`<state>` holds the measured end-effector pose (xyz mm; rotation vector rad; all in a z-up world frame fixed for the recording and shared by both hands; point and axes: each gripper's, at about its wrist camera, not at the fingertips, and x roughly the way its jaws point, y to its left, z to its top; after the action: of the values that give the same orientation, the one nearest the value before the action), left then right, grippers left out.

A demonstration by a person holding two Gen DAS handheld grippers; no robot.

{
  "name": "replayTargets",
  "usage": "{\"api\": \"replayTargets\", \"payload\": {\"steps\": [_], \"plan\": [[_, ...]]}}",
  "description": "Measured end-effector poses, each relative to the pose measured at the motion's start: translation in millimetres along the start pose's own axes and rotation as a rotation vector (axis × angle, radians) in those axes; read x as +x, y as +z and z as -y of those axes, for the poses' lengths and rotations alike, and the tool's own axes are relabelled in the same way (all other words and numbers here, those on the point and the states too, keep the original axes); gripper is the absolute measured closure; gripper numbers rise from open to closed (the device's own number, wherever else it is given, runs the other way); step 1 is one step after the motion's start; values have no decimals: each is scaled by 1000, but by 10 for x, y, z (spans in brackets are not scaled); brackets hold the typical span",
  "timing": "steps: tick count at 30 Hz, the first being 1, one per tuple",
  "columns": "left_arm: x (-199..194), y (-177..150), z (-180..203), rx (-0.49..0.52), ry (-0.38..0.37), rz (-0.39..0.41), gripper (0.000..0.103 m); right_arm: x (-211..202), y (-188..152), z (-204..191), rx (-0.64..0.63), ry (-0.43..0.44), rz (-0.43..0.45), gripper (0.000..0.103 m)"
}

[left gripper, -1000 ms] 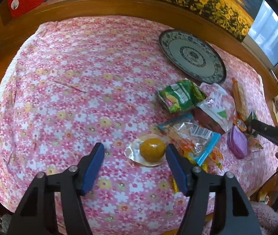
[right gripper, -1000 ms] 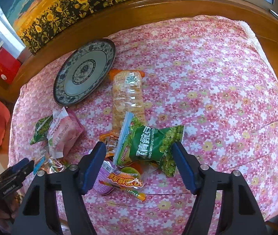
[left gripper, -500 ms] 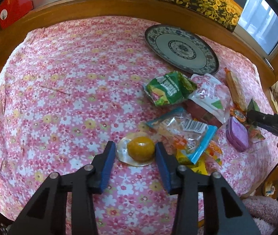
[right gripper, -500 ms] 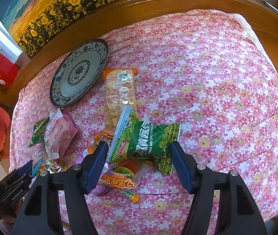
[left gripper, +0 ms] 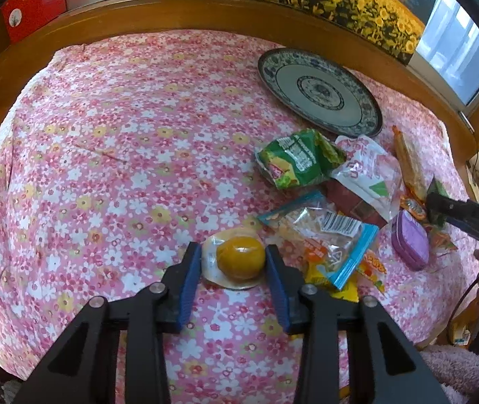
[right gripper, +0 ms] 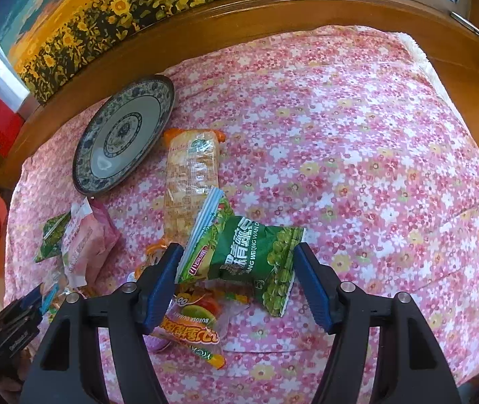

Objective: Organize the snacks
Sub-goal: 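Grasp the orange round cake with the left tool while the right tool grasps the green pea-snack bag, then carry the cake with the left tool while the right tool carries the green bag to the plate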

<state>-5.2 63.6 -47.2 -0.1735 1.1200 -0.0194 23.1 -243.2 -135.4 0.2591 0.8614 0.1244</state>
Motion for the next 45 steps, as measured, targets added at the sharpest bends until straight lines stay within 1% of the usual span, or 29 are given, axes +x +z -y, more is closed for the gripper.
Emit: {"api": "replayTargets", "payload": {"steps": [2,3,11,14,23,33,45], "plan": [[-15,-8,-34,-10,-7,4,65,-3,-3,1,-3,8,6,37],[-28,-11,-47,-15,-11,6,65,-13,-3,7,-5,19,13,41],[-135,-28,-133,-44,-24,26,66,-106,-64,41,-11,36,36,51],[-235,-76,-143,-43,-25,42,66,-178,-84,3,-31,42,56,52],[-374,-20,-114,-42,-23,78,66,-389,-120,-134,-87,66,103,53],[-427,28,-42,-23,-34,90,66,-488,-129,-242,-118,89,108,53],[-447,178,80,9,-61,102,66,-571,-143,-370,-156,124,110,53]]}}
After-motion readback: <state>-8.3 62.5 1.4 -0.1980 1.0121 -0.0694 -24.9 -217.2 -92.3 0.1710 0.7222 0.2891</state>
